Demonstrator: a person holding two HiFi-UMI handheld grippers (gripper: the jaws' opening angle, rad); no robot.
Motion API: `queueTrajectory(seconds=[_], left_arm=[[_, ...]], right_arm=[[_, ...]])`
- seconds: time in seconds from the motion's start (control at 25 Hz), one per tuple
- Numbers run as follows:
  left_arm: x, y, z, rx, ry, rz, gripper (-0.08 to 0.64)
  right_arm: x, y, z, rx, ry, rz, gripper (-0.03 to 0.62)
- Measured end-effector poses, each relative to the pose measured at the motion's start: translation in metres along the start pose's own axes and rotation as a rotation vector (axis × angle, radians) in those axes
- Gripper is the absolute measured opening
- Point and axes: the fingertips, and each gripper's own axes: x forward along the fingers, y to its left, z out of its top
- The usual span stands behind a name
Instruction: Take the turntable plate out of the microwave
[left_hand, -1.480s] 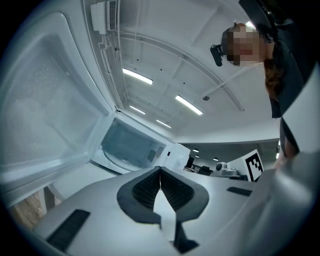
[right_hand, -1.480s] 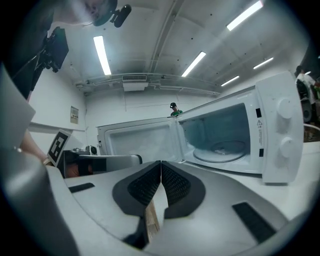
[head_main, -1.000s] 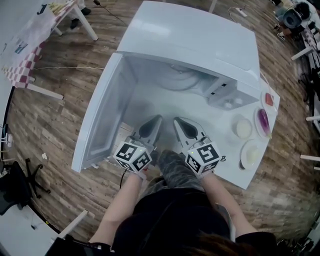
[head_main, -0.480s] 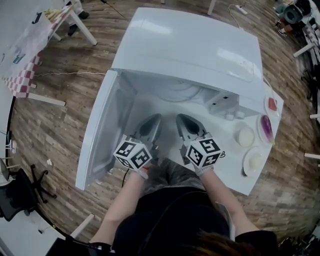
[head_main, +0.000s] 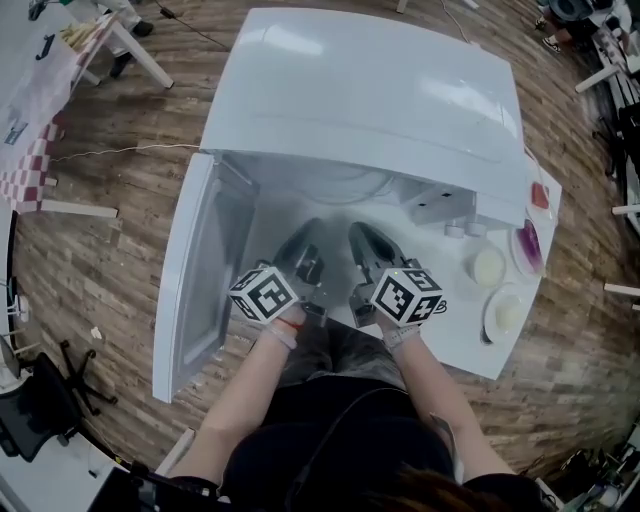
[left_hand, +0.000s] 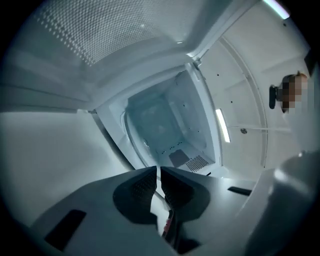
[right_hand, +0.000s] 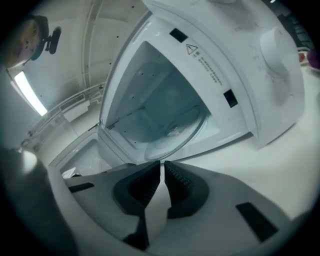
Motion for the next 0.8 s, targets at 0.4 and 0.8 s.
queueTrajectory(seconds=[0.4,0.8], left_arm=[[0.011,0.005,-0.02,0.419,0.205,0.062,0.016],[0.016,0.02,-0.007,0.456,0.202,0.131,0.127]], right_arm=[[0.026,-0.017,0.014,0.333,-0.082,0.016,0.12],[0.048,-0.03,0.02,0.635,-0.163,0.031,0.129]])
